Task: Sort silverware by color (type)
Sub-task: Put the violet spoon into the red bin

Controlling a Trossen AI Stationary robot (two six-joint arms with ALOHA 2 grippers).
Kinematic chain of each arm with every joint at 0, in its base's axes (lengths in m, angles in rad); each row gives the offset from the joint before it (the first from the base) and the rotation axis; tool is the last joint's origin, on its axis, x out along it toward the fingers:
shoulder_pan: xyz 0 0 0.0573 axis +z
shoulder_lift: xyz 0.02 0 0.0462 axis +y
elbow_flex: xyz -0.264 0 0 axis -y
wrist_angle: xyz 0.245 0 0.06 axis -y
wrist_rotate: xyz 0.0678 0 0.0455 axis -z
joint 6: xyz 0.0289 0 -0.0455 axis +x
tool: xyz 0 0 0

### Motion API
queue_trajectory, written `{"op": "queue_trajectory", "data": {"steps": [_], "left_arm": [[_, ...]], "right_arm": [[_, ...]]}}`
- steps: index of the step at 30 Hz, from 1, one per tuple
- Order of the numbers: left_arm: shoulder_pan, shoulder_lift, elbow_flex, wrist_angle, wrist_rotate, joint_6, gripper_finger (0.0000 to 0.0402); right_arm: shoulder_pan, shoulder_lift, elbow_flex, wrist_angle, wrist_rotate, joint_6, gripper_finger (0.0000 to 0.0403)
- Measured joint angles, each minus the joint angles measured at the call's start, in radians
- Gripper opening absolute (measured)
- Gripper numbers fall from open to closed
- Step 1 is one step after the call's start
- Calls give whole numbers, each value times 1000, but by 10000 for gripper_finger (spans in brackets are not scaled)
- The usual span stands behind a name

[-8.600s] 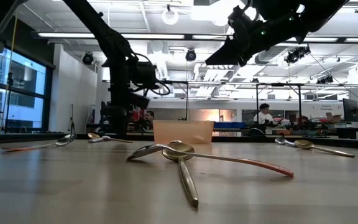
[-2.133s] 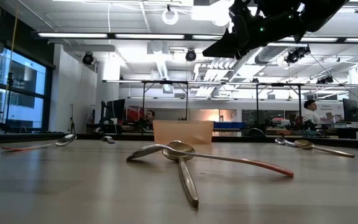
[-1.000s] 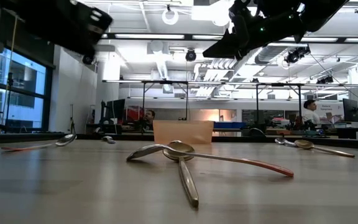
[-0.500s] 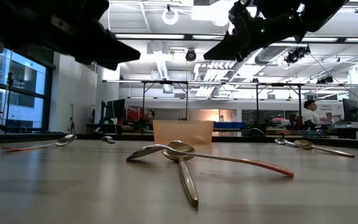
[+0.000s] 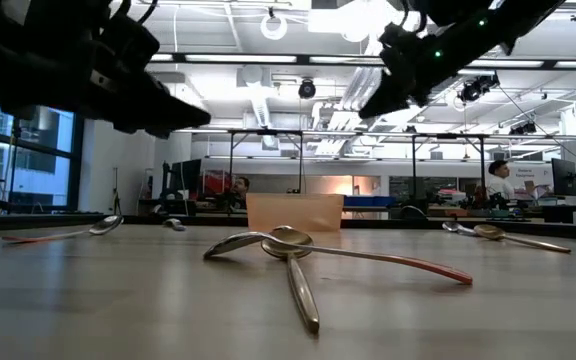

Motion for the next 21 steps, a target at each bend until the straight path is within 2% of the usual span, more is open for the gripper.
{"op": "queue_trajectory", "data": {"steps": [6, 15, 21], "left_arm": [[27, 0, -49, 39, -1, -26, 0], [31, 0, -53, 46, -1, 8, 0], [68, 0, -53, 46, -2, 11, 0]], "right_arm": [[5, -52, 0, -286, 173, 205, 5], [-64, -54, 0, -627, 184, 540, 85], [-172, -53, 0, -704, 179, 630, 128]]}}
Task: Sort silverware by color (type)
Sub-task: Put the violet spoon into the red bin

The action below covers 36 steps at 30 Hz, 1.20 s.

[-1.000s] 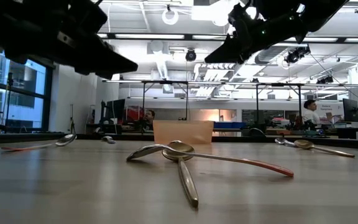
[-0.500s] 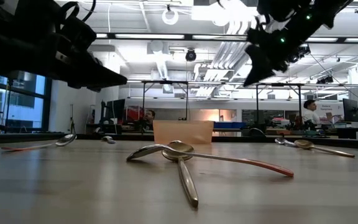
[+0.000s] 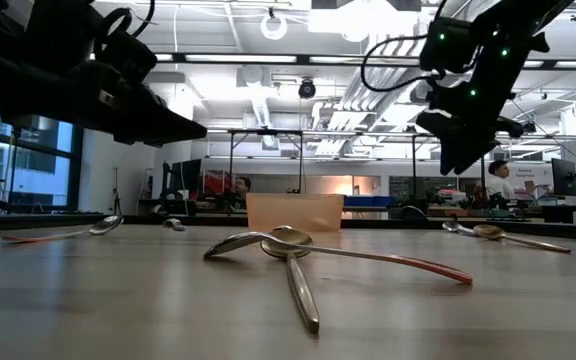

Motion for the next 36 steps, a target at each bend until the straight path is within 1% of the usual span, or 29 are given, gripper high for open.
{"op": "queue_trajectory", "data": {"steps": [4, 9, 13, 19, 23, 26, 36], "left_arm": [[32, 0, 0, 0, -1, -5, 0], [71, 0, 0, -1, -3, -55, 0], [91, 0, 0, -5, -6, -71, 0], [112, 0, 0, -4, -7, -81, 0], [124, 0, 0, -3, -7, -82, 0], [127, 0, 0, -3, -7, -98, 0], [124, 0, 0, -15, 9, -100, 0]], "right_arm": [[-76, 1, 0, 3, -24, 11, 133], [-179, 2, 0, 3, -61, -15, 133], [-237, 32, 0, 4, -64, -18, 133], [-266, 143, 0, 18, -70, -13, 133], [-265, 207, 0, 95, -127, -10, 133], [-265, 244, 0, 135, -147, -1, 133], [-304, 367, 0, 158, -141, 67, 133]]}}
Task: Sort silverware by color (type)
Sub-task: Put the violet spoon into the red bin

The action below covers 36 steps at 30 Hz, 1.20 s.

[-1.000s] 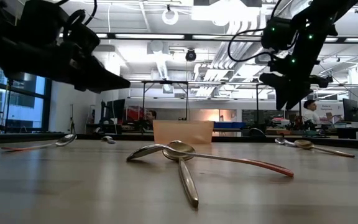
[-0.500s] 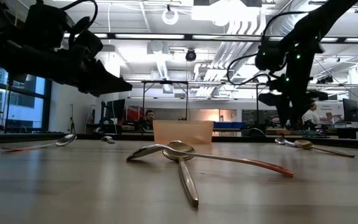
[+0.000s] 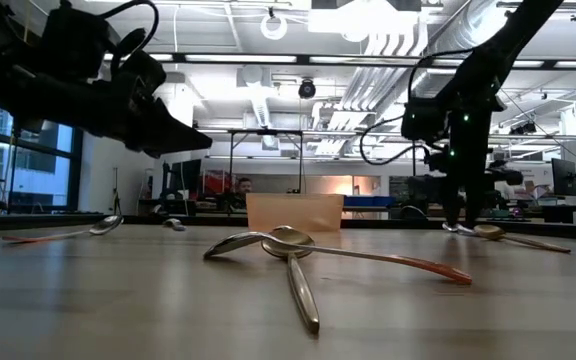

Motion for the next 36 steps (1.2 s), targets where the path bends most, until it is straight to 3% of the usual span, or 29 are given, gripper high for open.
{"op": "queue_trajectory", "data": {"steps": [10, 22, 29, 36], "left_arm": [[0, 0, 0, -55, 0, -8, 0], [0, 0, 0, -50, 5, -5, 0], [0, 0, 0, -50, 9, 11, 0], [0, 0, 0, -43, 10, 13, 0]], "right_arm": [[-17, 98, 3, 80, 17, -17, 127], [-37, 102, 2, 139, -11, -80, 15], [-38, 71, -1, 141, -29, -115, 23], [-35, -58, -3, 115, -99, -138, 20]]}}
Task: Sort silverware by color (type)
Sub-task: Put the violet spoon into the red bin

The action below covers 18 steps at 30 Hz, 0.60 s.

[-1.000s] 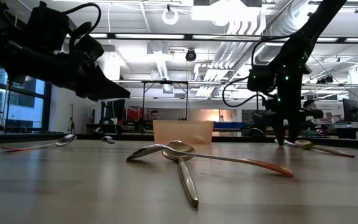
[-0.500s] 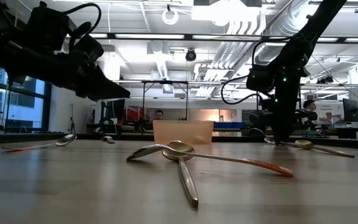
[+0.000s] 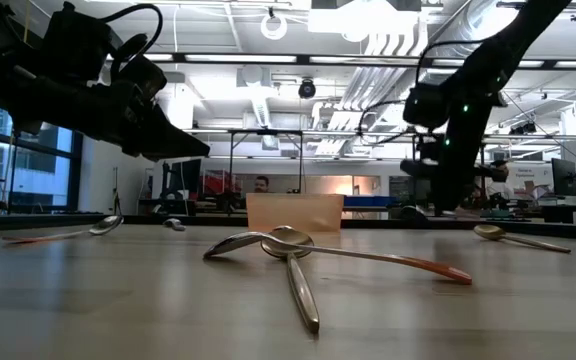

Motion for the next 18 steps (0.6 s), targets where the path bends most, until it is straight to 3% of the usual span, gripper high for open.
{"op": "queue_trajectory", "data": {"steps": [9, 13, 18], "left_arm": [[0, 0, 0, -1, 0, 9, 1], [0, 0, 0, -1, 0, 9, 1], [2, 0, 0, 0, -1, 9, 1]], "right_arm": [[111, -280, 2, -225, -42, 71, 19], [296, -403, 2, -400, -49, 215, 19], [614, -510, 2, -512, -40, 490, 19]]}}
